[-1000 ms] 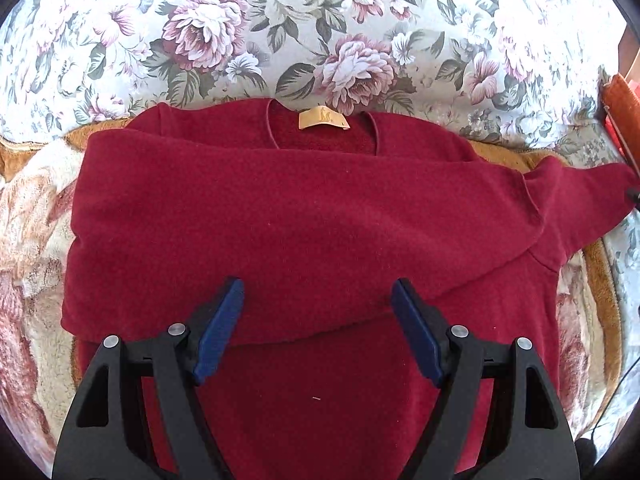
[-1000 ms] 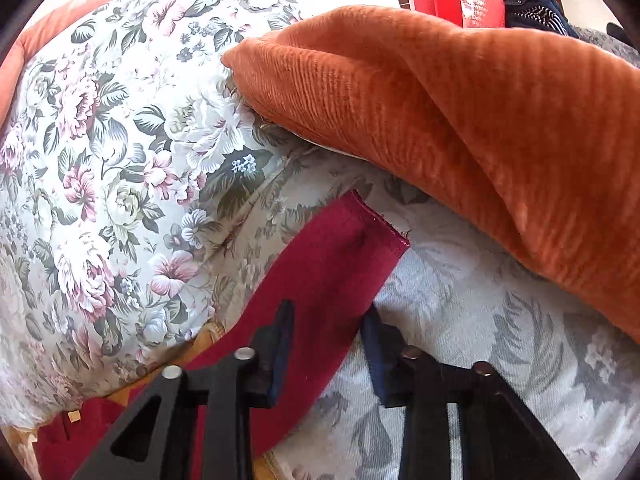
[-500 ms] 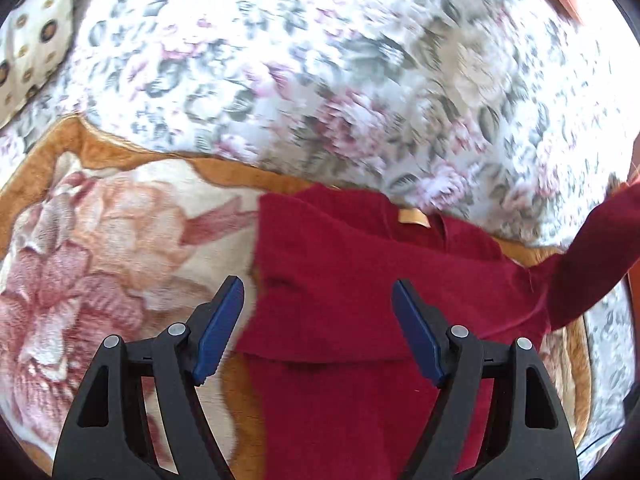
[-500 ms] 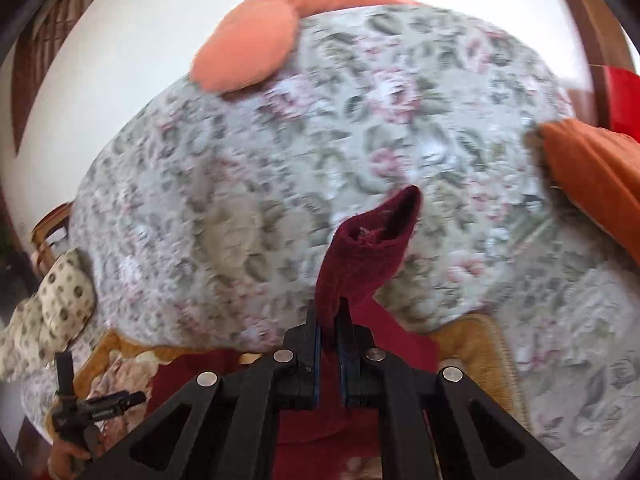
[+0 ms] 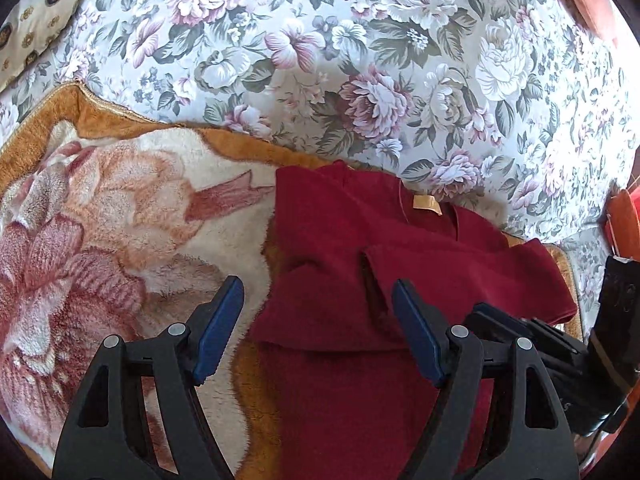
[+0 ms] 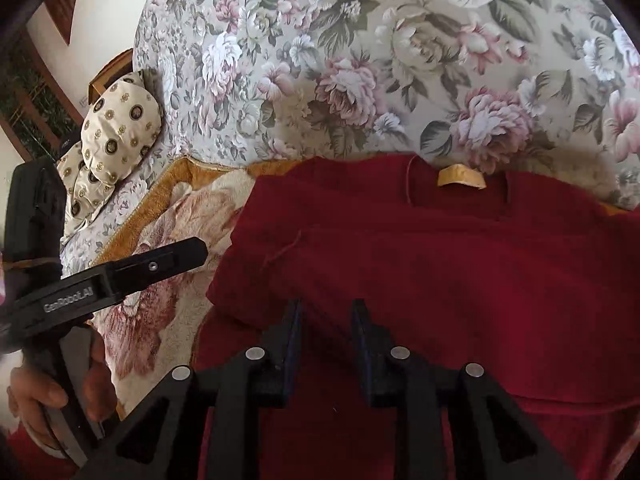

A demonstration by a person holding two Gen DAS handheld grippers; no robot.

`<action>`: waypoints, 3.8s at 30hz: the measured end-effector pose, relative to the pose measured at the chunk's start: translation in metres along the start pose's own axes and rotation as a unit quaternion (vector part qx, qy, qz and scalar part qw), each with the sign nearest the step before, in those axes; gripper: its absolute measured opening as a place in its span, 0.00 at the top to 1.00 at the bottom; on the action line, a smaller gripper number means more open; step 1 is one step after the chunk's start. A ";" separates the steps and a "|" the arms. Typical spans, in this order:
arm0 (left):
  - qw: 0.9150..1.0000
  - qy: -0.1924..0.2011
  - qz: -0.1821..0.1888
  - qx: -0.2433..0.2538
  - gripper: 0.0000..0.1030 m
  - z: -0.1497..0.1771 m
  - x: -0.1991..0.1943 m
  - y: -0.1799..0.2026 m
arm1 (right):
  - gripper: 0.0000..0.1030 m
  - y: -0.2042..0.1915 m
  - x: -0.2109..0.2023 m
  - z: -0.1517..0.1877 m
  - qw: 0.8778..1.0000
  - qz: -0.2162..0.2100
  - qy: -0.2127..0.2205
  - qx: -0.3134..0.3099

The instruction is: Fold small clothes

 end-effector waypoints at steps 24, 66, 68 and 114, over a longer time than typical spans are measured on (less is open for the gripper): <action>0.988 -0.094 0.115 -0.029 0.83 -0.002 0.058 0.069 | 0.74 0.092 -0.127 0.040 0.988 -0.005 0.105 0.110; 0.999 0.042 0.014 0.025 0.38 -0.013 -0.025 0.038 | 0.75 0.113 -0.110 0.016 0.983 0.169 0.020 0.066; 0.998 0.036 0.008 0.044 0.38 -0.013 -0.017 0.050 | 0.75 0.114 -0.103 0.006 0.984 0.160 0.025 0.073; 0.993 0.024 -0.097 0.063 0.38 0.077 -0.019 0.020 | 0.71 0.074 -0.121 0.101 0.986 0.127 -0.020 0.103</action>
Point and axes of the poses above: each gripper's, at about its wrist camera, not at the fingertips, and x roughly the way its jaws point, y to its right, z to its underside, the point moved 9 cm from there along x, roughly the way its jaws point, and after that the axes turned 15 degrees about -y, right-handed, at the moved point
